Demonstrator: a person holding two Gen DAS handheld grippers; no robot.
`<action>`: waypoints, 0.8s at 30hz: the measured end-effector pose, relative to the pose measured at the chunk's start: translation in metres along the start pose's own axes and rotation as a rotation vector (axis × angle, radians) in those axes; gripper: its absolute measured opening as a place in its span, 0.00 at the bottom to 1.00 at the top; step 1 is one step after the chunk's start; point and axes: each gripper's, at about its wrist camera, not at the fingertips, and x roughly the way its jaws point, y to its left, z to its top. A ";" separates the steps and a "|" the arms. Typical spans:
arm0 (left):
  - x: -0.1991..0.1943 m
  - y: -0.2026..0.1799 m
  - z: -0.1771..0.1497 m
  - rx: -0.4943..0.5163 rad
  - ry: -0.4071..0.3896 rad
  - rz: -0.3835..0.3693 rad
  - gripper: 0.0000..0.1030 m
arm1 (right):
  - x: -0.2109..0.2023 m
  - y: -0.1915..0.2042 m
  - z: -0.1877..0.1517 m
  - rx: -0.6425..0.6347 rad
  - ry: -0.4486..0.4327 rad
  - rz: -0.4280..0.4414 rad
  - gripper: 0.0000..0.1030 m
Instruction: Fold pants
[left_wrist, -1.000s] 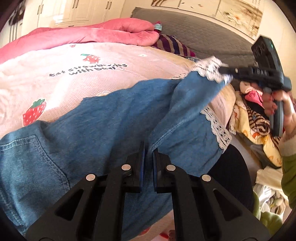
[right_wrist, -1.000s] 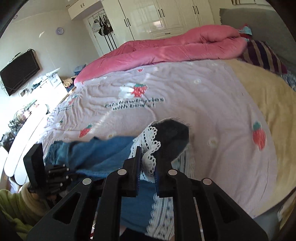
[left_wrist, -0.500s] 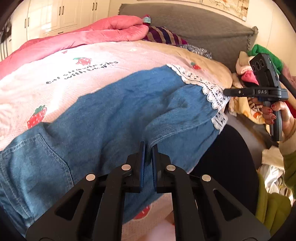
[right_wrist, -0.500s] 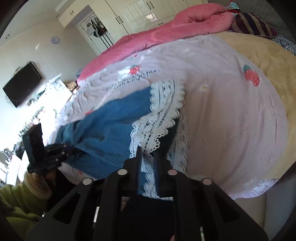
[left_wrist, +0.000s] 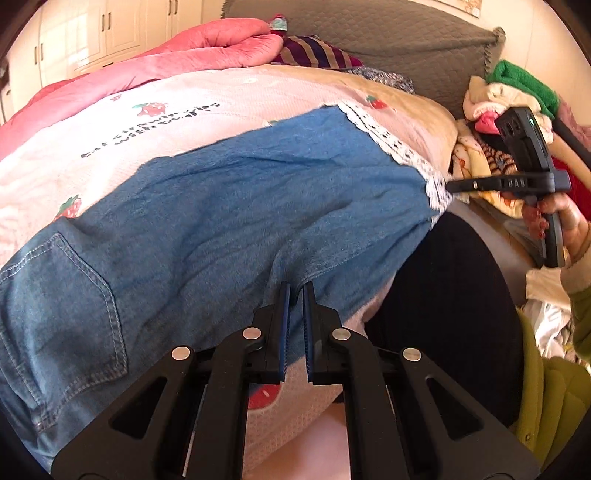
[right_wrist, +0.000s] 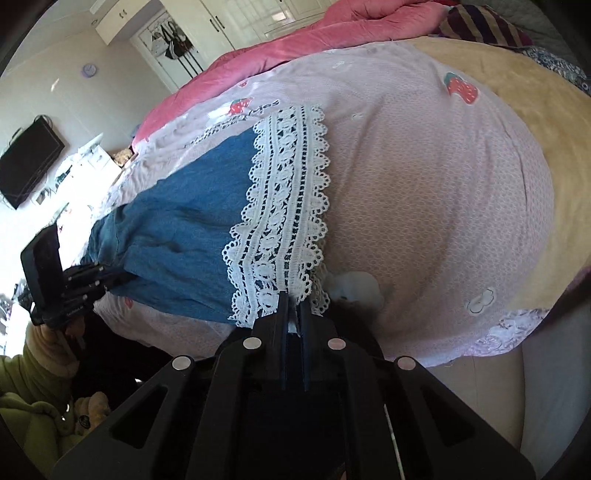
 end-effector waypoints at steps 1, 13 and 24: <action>0.000 -0.001 -0.002 0.006 0.005 -0.002 0.02 | 0.001 -0.002 0.000 0.004 0.000 -0.010 0.05; -0.007 -0.002 -0.012 -0.020 0.002 -0.038 0.07 | -0.017 0.003 0.010 0.022 -0.032 0.008 0.42; -0.019 -0.012 -0.008 0.023 -0.030 0.070 0.26 | -0.004 0.010 0.007 0.012 -0.038 0.000 0.45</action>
